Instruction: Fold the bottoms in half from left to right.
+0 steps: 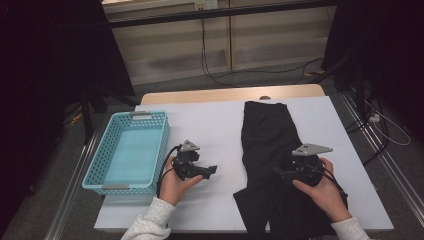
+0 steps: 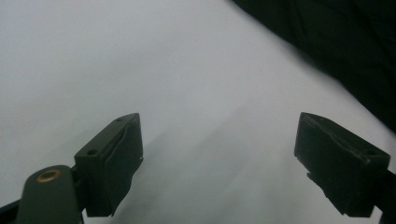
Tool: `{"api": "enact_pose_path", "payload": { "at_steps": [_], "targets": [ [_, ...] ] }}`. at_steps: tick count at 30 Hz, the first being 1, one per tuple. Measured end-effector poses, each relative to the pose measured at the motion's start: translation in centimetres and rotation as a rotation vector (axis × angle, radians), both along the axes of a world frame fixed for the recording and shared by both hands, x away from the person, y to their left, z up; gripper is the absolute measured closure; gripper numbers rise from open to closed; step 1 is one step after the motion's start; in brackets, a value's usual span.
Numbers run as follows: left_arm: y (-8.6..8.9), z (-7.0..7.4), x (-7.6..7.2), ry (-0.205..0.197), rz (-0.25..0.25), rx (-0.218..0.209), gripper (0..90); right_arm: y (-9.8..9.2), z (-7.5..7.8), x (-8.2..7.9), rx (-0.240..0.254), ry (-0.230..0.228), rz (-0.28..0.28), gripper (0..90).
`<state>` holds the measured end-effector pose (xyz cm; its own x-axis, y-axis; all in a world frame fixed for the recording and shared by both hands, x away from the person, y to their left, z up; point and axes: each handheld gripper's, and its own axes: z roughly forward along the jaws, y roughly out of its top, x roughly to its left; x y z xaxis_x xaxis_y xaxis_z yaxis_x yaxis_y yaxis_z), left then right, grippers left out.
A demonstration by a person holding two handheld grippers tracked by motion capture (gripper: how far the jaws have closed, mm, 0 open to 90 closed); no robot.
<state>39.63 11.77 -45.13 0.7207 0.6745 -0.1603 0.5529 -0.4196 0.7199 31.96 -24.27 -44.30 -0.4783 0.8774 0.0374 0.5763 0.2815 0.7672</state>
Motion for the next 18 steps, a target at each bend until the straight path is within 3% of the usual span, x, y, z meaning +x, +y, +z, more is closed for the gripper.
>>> {"api": "enact_pose_path", "payload": {
  "at_steps": [8, 13, 15, 16, 17, 18],
  "targets": [
    [0.8, -0.1, 0.1, -0.003, 0.026, 0.000, 14.5, 0.9, 0.2, -0.6, 0.016, -0.001, 0.018, 18.4],
    [1.2, 0.0, -0.2, -0.006, 0.031, 0.005, 14.5, 2.4, -0.2, -0.9, 0.006, 0.020, 0.094, 26.8],
    [1.3, 0.0, -0.2, -0.007, 0.028, 0.010, 14.5, 3.0, -0.3, -1.4, 0.001, 0.015, 0.130, 37.5],
    [1.3, 0.0, -0.3, -0.007, 0.027, 0.010, 14.5, 3.0, -0.3, -1.4, 0.001, 0.015, 0.130, 37.5],
    [1.4, 0.0, -0.3, -0.007, 0.030, 0.011, 14.5, 3.2, -0.6, -1.6, -0.035, 0.016, 0.150, 43.8],
    [1.5, 0.0, -0.3, -0.010, 0.031, 0.015, 14.5, 3.2, -0.6, -1.6, -0.035, 0.016, 0.150, 43.8]
  ]
}}
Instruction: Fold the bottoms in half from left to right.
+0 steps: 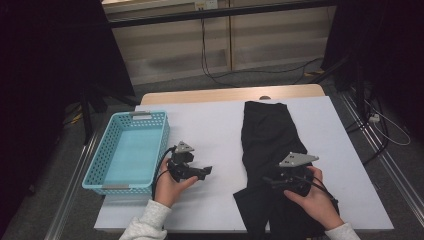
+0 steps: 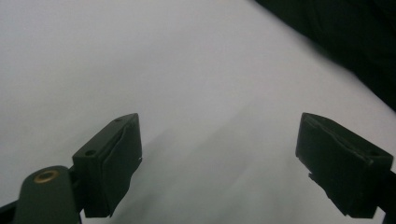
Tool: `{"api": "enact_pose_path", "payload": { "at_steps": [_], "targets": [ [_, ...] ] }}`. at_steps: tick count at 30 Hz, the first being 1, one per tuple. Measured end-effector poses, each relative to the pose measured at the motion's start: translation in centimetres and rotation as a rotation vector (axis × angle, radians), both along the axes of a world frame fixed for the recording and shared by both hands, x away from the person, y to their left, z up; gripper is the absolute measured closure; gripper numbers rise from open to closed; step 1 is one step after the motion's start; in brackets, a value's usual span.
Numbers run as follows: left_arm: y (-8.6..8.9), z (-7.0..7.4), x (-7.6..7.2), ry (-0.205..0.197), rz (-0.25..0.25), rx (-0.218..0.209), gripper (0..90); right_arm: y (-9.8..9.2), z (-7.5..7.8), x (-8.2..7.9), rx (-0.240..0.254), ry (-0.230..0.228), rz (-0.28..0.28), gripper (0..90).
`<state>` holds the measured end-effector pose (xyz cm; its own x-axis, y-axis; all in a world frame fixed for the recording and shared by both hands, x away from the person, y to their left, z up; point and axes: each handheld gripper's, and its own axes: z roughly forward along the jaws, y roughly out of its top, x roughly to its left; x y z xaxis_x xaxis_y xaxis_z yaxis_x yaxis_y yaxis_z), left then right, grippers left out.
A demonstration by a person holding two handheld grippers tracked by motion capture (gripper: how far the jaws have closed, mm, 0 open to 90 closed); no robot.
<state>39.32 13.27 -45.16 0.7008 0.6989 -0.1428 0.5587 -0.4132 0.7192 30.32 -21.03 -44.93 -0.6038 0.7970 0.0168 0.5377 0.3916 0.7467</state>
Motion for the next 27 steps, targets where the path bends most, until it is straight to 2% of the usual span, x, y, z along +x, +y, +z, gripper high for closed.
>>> {"api": "enact_pose_path", "payload": {
  "at_steps": [2, 6, 8, 11, 18, 20, 21, 24, 25, 27],
  "targets": [
    [0.1, 0.1, -0.1, 0.002, 0.000, 0.001, 14.5, 0.0, -0.1, -0.2, 0.003, 0.003, 0.007, 50.8],
    [0.1, 0.1, 0.0, -0.001, 0.003, -0.006, 14.6, -0.3, -0.4, -0.3, -0.020, 0.008, 0.001, 58.7],
    [-0.1, 0.1, -0.1, -0.002, -0.002, -0.005, 14.6, -0.6, -1.0, -0.1, -0.012, 0.032, 0.005, 67.4],
    [0.0, 0.1, -0.1, -0.003, -0.007, -0.005, 14.7, -0.9, -0.8, -0.1, 0.001, 0.027, 0.023, 86.9],
    [0.1, 0.5, -0.2, -0.012, -0.004, -0.017, 15.0, -1.2, -0.1, -0.3, 0.027, 0.018, 0.046, 90.0],
    [0.1, 0.5, -0.2, -0.009, -0.006, -0.018, 15.0, -1.5, 0.3, -0.4, 0.037, 0.008, 0.040, 90.0],
    [0.1, 0.5, -0.2, -0.011, -0.008, -0.016, 15.1, -2.0, 0.7, -0.5, 0.064, 0.006, 0.037, 90.0],
    [0.1, 0.5, -0.1, -0.012, -0.010, -0.025, 15.2, -2.5, 1.1, -0.7, 0.059, 0.001, 0.030, 90.0],
    [0.0, 0.6, -0.1, -0.013, -0.009, -0.027, 15.3, -3.3, 1.3, -1.2, 0.078, -0.002, 0.016, 90.0],
    [-0.1, 0.6, 0.0, -0.014, -0.016, -0.029, 15.3, -3.5, 1.3, -1.3, 0.074, -0.002, 0.011, 90.0]
  ]
}}
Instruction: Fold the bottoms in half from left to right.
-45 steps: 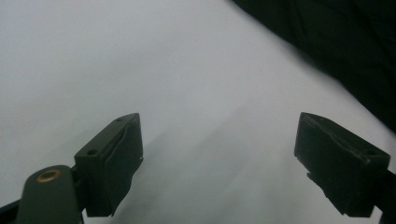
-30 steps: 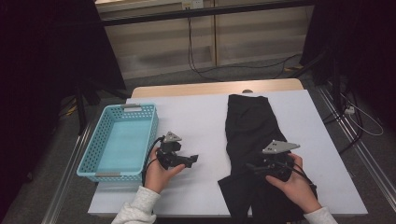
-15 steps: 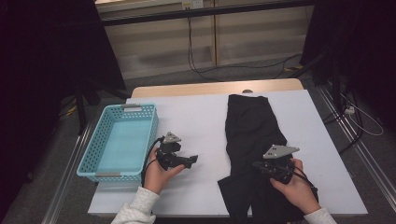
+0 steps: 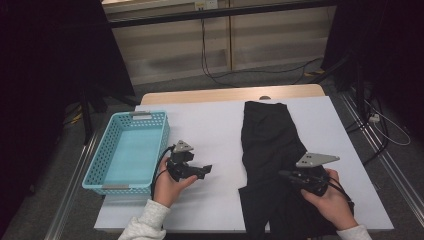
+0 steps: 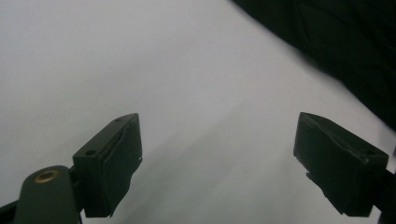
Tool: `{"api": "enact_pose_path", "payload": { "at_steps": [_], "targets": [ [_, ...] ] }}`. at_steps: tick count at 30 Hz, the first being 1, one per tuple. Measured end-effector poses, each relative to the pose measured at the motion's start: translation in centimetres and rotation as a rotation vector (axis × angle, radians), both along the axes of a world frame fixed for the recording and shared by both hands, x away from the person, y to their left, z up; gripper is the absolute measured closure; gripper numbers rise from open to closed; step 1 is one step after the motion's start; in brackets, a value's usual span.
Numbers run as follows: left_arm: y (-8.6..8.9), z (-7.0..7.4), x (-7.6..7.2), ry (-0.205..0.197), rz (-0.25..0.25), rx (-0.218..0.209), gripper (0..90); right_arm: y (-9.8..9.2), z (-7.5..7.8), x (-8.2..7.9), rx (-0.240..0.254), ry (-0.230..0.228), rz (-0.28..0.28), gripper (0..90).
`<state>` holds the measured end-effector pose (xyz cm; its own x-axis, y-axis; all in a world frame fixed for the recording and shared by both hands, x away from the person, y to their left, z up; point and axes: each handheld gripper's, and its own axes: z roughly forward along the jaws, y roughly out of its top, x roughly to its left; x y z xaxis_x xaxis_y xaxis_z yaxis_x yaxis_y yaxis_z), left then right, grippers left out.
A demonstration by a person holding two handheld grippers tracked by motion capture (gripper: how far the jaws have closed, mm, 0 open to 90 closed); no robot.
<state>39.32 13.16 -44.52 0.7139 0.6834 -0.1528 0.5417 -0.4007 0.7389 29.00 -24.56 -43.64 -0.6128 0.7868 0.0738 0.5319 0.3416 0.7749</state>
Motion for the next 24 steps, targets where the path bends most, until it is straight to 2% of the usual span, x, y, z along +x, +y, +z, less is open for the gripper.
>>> {"api": "enact_pose_path", "payload": {
  "at_steps": [2, 4, 6, 11, 14, 16, 17, 18, 20, 24],
  "targets": [
    [-0.2, 0.0, 0.1, -0.005, -0.002, 0.001, 15.3, -1.3, 0.1, -0.7, 0.018, -0.007, -0.031, 90.0],
    [-0.3, 0.0, 0.1, -0.003, -0.002, -0.002, 15.4, -1.6, 0.2, -0.9, 0.027, -0.010, -0.041, 90.0],
    [-0.4, -0.1, 0.1, -0.003, -0.013, 0.009, 15.4, -3.1, 0.4, -1.7, 0.043, -0.025, -0.077, 90.0],
    [-0.6, -0.1, 0.1, -0.008, -0.011, 0.010, 15.4, -4.5, 0.5, -2.6, 0.061, -0.027, -0.106, 90.0],
    [-0.5, 0.0, 0.0, -0.009, -0.010, 0.009, 15.4, -5.7, 0.3, -3.3, 0.053, -0.016, -0.129, 90.0],
    [-0.5, 0.1, 0.0, -0.010, -0.009, 0.010, 15.4, -5.8, 0.2, -3.4, 0.052, -0.016, -0.131, 90.0],
    [-0.5, 0.1, 0.0, -0.012, -0.007, 0.006, 15.4, -5.9, 0.0, -3.4, 0.044, -0.010, -0.132, 90.0],
    [-0.5, 0.1, 0.0, -0.013, -0.005, 0.006, 15.4, -6.0, -0.4, -3.3, 0.017, -0.002, -0.133, 90.0],
    [-0.5, 0.0, 0.1, -0.008, -0.010, 0.009, 15.4, -6.0, -0.6, -3.3, 0.016, 0.008, -0.131, 90.0],
    [-0.7, -0.2, 0.2, -0.003, -0.013, 0.018, 15.4, -5.9, -1.1, -3.2, -0.020, 0.023, -0.134, 90.0]
  ]
}}
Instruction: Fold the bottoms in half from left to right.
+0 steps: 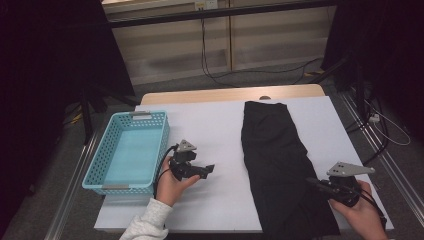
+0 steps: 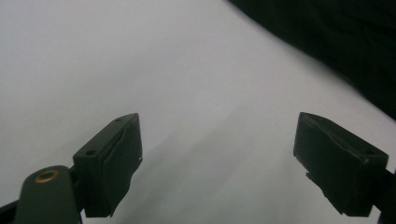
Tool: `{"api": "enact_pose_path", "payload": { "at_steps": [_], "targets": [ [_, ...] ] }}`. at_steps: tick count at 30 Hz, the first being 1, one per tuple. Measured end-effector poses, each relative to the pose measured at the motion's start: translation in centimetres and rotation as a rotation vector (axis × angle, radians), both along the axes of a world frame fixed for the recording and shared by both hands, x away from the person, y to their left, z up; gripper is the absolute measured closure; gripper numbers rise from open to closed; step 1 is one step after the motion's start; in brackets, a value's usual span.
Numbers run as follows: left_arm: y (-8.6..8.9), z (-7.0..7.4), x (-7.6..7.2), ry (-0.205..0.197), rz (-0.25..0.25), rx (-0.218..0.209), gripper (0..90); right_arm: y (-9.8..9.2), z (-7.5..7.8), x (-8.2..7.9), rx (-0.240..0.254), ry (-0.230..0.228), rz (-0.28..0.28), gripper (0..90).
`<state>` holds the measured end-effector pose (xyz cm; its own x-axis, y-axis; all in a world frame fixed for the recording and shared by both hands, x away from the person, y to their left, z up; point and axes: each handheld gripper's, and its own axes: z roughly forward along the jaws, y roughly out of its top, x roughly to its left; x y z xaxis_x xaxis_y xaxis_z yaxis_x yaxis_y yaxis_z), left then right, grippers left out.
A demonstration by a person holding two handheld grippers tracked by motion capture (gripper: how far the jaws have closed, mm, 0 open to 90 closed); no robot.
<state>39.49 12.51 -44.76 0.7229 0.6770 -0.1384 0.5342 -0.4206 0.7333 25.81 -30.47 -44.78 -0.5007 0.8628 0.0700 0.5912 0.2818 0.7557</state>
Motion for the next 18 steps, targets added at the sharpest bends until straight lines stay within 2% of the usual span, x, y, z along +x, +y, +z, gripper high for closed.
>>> {"api": "enact_pose_path", "payload": {
  "at_steps": [4, 9, 13, 15, 18],
  "targets": [
    [0.08, -0.15, 0.10, 0.006, 0.005, 0.003, 15.3, -0.32, -0.44, -0.04, -0.061, 0.017, -0.006, 90.0],
    [-0.21, -0.20, 0.18, 0.007, -0.004, 0.003, 15.3, -0.92, -0.16, -0.49, -0.019, 0.004, -0.032, 89.8],
    [-0.30, -0.17, 0.32, 0.004, -0.005, 0.003, 15.3, -0.47, -0.48, -0.56, -0.063, 0.019, -0.025, 88.8],
    [-0.34, -0.18, 0.36, 0.006, -0.007, 0.005, 15.3, -0.55, -0.54, -0.54, -0.081, 0.012, -0.028, 84.6],
    [-0.44, -0.22, 0.31, 0.009, -0.004, 0.004, 15.0, -0.61, -0.26, -0.57, -0.065, -0.008, -0.053, 76.7]
  ]
}}
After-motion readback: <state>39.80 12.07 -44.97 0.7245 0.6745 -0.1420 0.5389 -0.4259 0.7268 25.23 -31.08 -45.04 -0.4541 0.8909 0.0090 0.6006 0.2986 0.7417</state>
